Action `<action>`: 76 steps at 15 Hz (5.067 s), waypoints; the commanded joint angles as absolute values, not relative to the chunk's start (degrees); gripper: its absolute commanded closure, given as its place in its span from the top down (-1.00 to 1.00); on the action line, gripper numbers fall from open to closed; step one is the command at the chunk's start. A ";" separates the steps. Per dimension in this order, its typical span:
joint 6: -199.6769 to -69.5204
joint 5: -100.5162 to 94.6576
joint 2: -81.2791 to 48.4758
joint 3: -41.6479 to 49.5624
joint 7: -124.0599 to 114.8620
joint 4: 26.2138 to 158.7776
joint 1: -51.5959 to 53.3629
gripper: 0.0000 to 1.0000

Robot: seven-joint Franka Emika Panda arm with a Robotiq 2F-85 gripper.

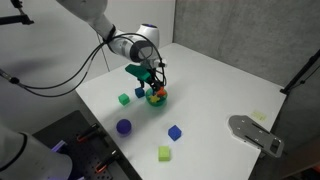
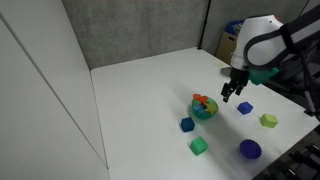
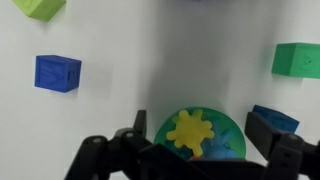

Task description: Remove the yellow toy from the bowl and put it on the table

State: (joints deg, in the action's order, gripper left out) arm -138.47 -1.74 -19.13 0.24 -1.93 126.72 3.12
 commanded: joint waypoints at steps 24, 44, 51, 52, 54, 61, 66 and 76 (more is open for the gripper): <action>-141.80 -5.95 -37.27 5.43 -13.21 110.36 10.32 -0.82; -133.52 -4.55 -27.87 6.36 -11.48 108.29 0.97 0.03; -128.02 -4.10 -21.57 5.10 -9.05 109.66 0.27 1.00; -126.93 -4.13 -20.62 5.09 -9.01 109.70 0.22 1.00; -124.65 -4.27 -18.43 5.15 -8.89 110.02 0.09 1.00; -116.08 -4.34 -10.16 5.07 -5.63 112.53 -1.06 1.00; -111.33 -4.61 -2.81 4.85 -0.54 116.82 -1.63 1.00; -98.90 -4.33 13.51 3.73 0.62 120.64 -1.23 1.00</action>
State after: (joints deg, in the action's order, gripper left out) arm -101.76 -4.93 8.10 4.48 -0.54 119.71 -0.53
